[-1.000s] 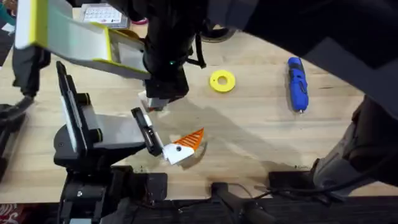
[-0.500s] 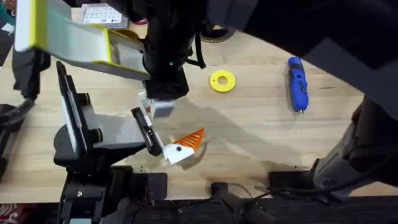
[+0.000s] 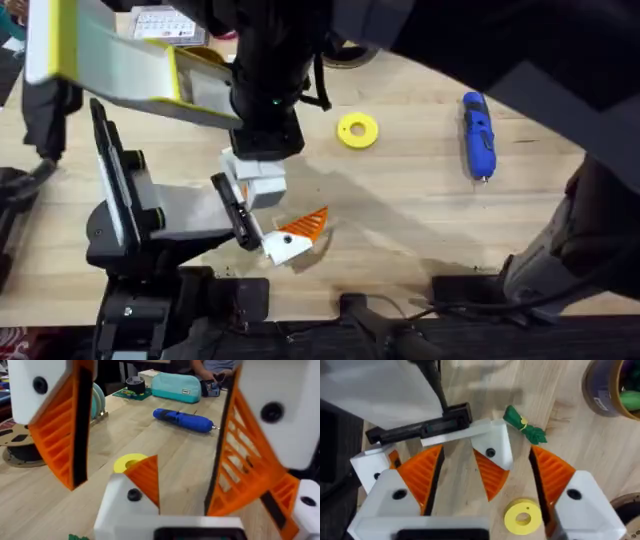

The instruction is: Pick up the gripper from the table and insert it into the empty holder that is missing its gripper. Then pick up a screw, insert it into the mounting hole, and use the screwdriver to tighten it. Finally, clean up the table by picking up the vegetable and placing it into the bucket.

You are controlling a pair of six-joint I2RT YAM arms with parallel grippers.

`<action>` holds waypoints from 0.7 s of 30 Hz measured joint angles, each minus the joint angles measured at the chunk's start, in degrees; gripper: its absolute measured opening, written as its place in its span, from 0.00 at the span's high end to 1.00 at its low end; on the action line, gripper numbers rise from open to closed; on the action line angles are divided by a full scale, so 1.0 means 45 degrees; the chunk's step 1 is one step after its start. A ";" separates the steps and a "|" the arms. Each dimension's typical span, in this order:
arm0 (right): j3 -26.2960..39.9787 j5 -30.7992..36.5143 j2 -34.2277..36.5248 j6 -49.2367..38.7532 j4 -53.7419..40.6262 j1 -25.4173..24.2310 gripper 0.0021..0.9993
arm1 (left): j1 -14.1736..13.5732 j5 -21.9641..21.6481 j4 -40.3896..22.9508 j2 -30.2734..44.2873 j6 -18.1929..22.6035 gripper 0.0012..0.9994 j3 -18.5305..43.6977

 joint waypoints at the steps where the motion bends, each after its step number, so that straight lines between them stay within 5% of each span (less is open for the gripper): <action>1: 0.0000 0.0003 0.0000 0.0000 0.0000 0.0000 0.00 | 0.0000 0.0000 0.0000 0.0000 0.0000 0.01 -0.0002; 12: 0.0000 -0.0002 -0.0005 0.0005 0.0000 -0.0430 0.00 | 0.0000 0.0000 0.0000 0.0000 0.0000 0.01 0.0003; 21: 0.0000 -0.0526 -0.1003 0.0001 0.0150 -0.2726 0.00 | 0.0000 0.0000 0.0000 0.0000 0.0000 0.01 0.0003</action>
